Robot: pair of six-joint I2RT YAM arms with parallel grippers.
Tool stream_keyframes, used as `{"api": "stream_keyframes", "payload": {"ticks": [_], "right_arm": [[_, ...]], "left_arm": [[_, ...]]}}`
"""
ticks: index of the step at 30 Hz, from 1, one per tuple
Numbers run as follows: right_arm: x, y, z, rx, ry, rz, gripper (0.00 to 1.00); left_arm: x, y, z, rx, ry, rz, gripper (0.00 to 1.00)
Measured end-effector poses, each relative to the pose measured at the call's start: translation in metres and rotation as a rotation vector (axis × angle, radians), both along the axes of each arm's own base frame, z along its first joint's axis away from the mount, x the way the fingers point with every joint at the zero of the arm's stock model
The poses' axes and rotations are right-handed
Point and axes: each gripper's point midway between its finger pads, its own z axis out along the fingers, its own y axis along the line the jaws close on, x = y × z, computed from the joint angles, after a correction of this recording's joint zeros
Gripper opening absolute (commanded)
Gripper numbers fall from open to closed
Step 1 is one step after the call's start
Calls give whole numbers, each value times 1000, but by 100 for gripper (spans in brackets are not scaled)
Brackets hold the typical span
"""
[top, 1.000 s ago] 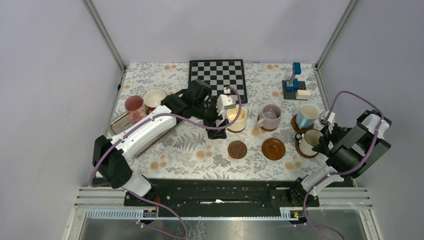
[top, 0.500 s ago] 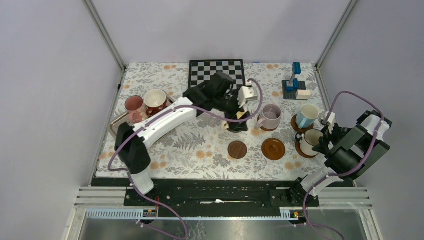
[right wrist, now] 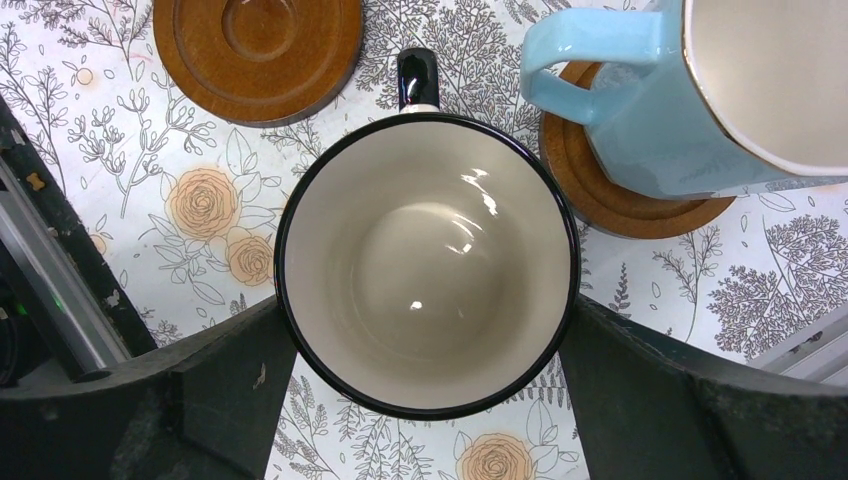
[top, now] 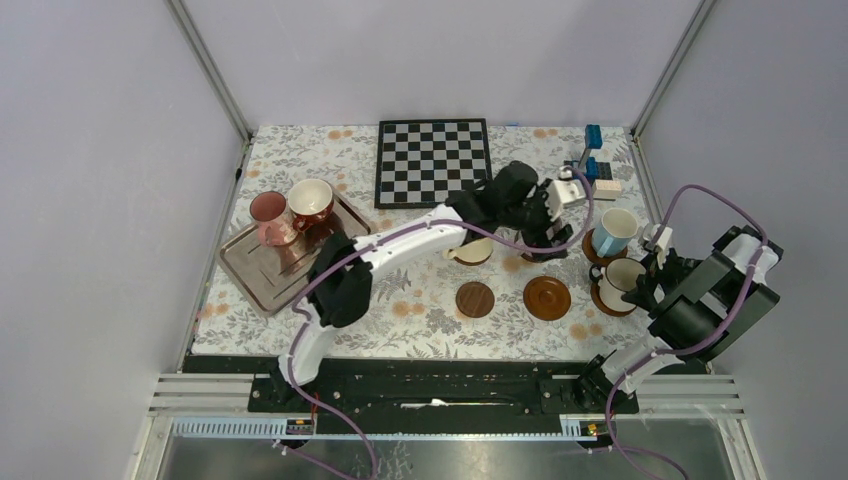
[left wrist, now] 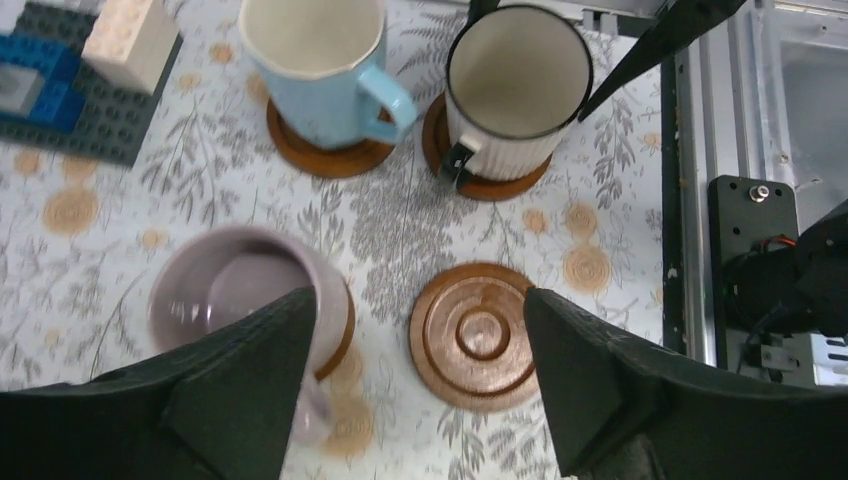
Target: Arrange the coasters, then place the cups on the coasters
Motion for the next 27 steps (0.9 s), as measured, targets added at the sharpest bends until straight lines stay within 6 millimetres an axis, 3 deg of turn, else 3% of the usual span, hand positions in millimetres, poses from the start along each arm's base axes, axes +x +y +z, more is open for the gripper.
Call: {"api": "stream_keyframes", "payload": {"ticks": [4, 8, 17, 22, 27], "right_arm": [[-1, 3, 0, 6, -11, -8, 100], [0, 4, 0, 15, -17, -12, 100], [0, 5, 0, 18, -17, -13, 100], [0, 5, 0, 19, -16, -13, 100], [-2, 6, -3, 21, -13, -12, 100]], "left_arm": [[-12, -26, -3, -38, -29, -86, 70], [-26, -42, -11, -47, -96, -206, 68], [-42, -68, -55, -2, -209, -315, 68], [-39, -82, -76, 6, -240, -308, 68], [-29, -94, -82, -11, -270, -283, 66]]}}
